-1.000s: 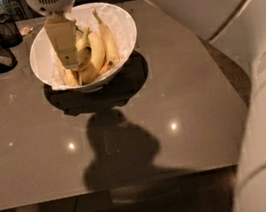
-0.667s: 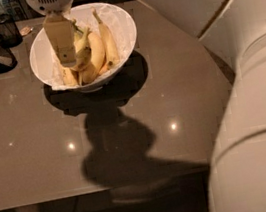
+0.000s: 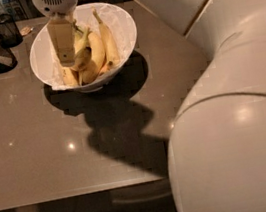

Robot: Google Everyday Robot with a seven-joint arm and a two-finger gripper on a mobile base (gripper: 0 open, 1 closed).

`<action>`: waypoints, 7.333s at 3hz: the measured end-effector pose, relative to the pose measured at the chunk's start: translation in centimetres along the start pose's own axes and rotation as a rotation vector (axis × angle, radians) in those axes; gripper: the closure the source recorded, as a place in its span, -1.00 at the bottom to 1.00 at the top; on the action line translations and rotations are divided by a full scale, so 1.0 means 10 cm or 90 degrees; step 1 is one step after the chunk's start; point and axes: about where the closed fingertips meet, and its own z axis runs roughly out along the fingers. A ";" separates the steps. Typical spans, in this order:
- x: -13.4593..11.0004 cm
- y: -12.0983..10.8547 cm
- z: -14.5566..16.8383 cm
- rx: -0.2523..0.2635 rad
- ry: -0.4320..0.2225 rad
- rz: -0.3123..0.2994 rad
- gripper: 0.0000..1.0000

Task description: Pick banana from white bowl

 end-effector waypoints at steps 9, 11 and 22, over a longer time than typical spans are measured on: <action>0.32 -0.12 0.77 -0.130 0.023 0.083 0.14; 0.30 -0.14 0.68 -0.130 0.023 0.083 0.99; 0.30 -0.14 0.69 -0.130 0.023 0.083 1.00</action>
Offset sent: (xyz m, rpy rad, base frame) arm -0.0497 -0.0627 -0.0459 -0.2682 0.3778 -0.0308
